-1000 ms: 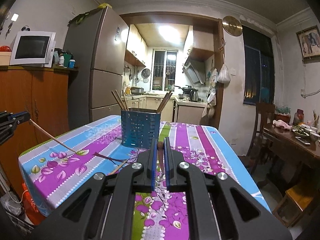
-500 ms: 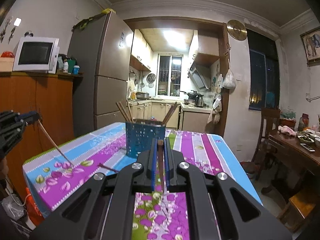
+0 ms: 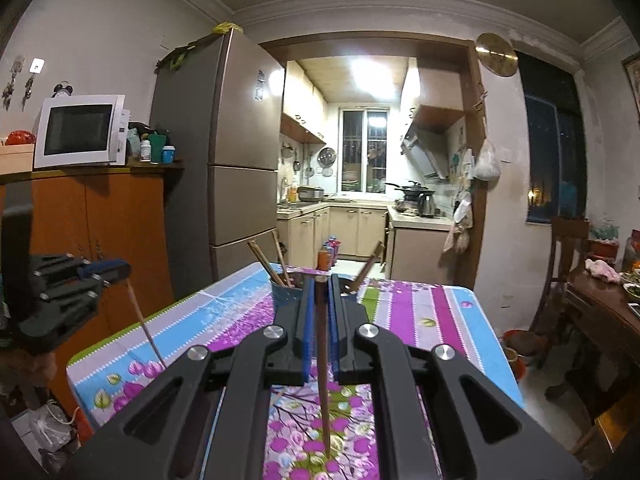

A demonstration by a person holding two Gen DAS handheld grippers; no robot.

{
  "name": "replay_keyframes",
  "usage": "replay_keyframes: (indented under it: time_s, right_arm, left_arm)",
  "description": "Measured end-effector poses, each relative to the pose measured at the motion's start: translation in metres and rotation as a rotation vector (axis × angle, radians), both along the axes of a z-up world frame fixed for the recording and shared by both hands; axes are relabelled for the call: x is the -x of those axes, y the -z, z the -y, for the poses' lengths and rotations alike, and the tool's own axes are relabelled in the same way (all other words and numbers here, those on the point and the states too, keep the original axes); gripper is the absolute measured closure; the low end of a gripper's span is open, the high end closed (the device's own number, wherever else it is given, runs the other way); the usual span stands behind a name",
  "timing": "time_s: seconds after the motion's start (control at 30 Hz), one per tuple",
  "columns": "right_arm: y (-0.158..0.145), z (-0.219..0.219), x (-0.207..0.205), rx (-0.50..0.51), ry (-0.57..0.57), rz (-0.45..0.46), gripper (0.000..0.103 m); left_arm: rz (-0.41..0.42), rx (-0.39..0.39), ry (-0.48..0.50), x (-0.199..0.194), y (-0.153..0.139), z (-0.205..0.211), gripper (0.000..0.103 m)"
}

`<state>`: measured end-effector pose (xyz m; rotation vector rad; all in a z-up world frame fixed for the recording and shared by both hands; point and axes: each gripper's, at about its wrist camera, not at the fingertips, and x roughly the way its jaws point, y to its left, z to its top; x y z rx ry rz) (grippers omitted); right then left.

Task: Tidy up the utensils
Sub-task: 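Lift the held chopsticks with both tools and carry them over the blue holder, then lower the chopsticks into the blue holder with both tools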

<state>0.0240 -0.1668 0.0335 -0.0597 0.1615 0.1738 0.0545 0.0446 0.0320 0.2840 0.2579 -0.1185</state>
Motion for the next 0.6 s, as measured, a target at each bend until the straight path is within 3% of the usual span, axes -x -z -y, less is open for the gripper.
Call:
replay_keyframes:
  time_s: [0.3, 0.6]
  right_arm:
    - [-0.009, -0.002, -0.041, -0.037, -0.051, -0.101, 0.098]
    - [-0.022, -0.002, -0.071, -0.062, -0.045, -0.130, 0.098]
  left_arm:
    - [-0.061, 0.002, -0.012, -0.033, -0.005, 0.019, 0.096]
    - [-0.077, -0.013, -0.010, -0.050, -0.006, 0.031, 0.096]
